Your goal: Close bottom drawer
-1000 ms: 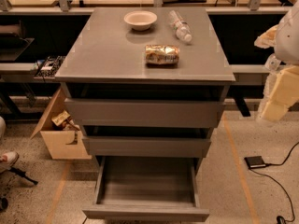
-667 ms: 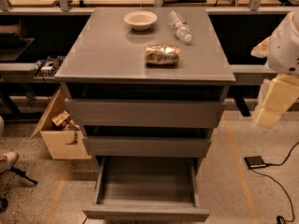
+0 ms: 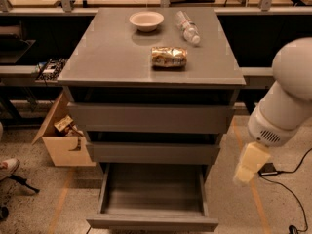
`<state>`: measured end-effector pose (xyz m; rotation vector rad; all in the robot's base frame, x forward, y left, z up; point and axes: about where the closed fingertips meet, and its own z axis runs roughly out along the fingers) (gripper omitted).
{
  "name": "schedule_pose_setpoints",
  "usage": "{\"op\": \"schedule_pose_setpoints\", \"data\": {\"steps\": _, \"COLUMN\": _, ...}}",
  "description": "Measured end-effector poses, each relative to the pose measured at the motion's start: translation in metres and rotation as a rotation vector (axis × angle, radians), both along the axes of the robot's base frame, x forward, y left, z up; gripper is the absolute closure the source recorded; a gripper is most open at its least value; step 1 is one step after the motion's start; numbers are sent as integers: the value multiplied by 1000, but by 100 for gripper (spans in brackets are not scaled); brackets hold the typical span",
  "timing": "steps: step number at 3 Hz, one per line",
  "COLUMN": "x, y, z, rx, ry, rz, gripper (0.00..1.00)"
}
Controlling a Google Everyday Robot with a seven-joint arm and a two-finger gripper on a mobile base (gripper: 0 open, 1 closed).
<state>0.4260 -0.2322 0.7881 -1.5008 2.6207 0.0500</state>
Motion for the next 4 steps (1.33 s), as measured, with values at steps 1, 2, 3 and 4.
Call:
{"op": "schedule_pose_setpoints", "data": {"steps": 1, "x": -40, "y": -10, "z": -88, "rx": 3, "ry": 94, "rz": -185, "gripper": 0}}
{"op": "schedule_pose_setpoints", "data": {"steps": 2, "x": -40, "y": -10, "z": -87, "rx": 3, "ry": 92, "rz": -182, "gripper": 0}}
{"op": "schedule_pose_setpoints", "data": {"steps": 3, "x": -49, "y": -5, "z": -119, "rx": 28, "ry": 129, "rz": -217, "gripper": 0}}
{"op": "schedule_pose_setpoints", "data": {"steps": 4, "x": -69, "y": 9, "z": -188, "rx": 86, "ry": 211, "rz": -277, "gripper": 0}}
